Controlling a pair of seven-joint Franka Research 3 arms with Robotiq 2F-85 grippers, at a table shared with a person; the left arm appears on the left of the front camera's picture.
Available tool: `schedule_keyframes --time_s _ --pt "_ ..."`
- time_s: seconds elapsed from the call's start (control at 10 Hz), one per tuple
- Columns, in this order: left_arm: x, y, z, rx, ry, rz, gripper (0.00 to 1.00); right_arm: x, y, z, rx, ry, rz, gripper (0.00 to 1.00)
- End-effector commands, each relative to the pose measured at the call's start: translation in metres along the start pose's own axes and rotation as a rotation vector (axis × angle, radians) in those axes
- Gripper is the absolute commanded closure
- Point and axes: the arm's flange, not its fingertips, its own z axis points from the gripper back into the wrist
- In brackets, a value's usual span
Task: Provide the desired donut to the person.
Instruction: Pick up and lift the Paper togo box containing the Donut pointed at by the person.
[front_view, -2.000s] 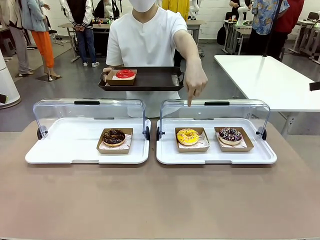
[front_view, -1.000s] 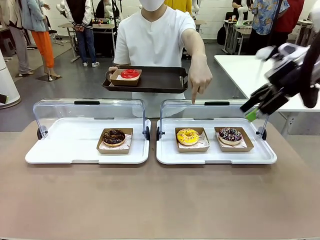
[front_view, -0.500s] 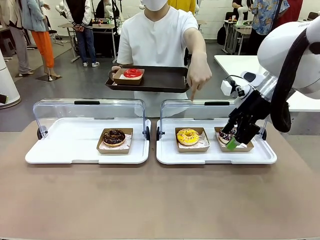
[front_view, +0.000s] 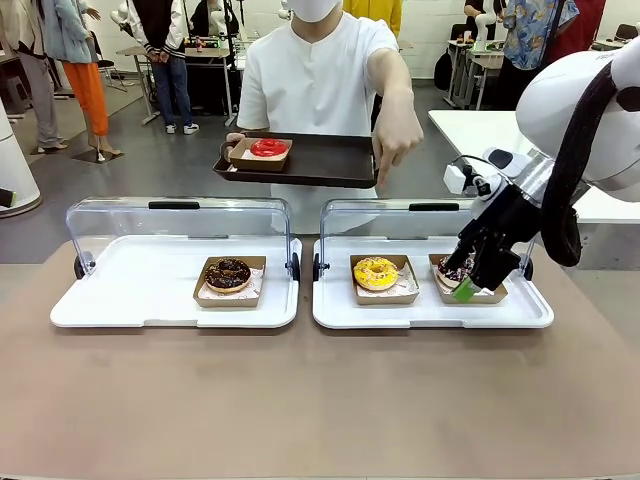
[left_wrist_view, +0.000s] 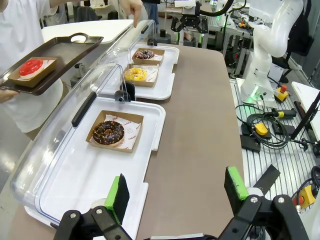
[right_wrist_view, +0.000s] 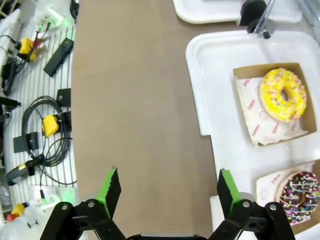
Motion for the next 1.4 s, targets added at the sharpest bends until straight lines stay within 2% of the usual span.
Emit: schedule_keyframes --time_s 0.0,0.4,0.6,0.8,0.9,1.1,1.3 --pt "0.0 -0.003 0.0 0.006 -0.017 -0.007 0.0 0.003 0.002 -0.001 -0.018 0.013 0.006 0.0" --pt "0.0 -0.003 0.0 0.006 -0.017 -0.007 0.0 0.003 0.002 0.001 -0.002 -0.001 0.008 0.0" --pt "0.0 -0.003 0.0 0.006 -0.017 -0.007 0.0 0.029 0.012 -0.008 -0.046 0.147 0.072 0.0" --pt "0.0 -0.003 0.0 0.006 -0.017 -0.007 0.0 0.043 0.008 -0.025 -0.061 0.246 0.097 0.0" --pt "0.0 -0.003 0.0 0.006 -0.017 -0.007 0.0 0.049 0.002 -0.036 -0.089 0.326 0.101 0.0" --pt "0.0 -0.003 0.0 0.006 -0.017 -0.007 0.0 0.059 -0.018 -0.057 -0.146 0.368 0.066 0.0" --pt "0.0 -0.003 0.0 0.006 -0.017 -0.007 0.0 0.066 -0.037 -0.077 -0.18 0.352 0.098 0.0"
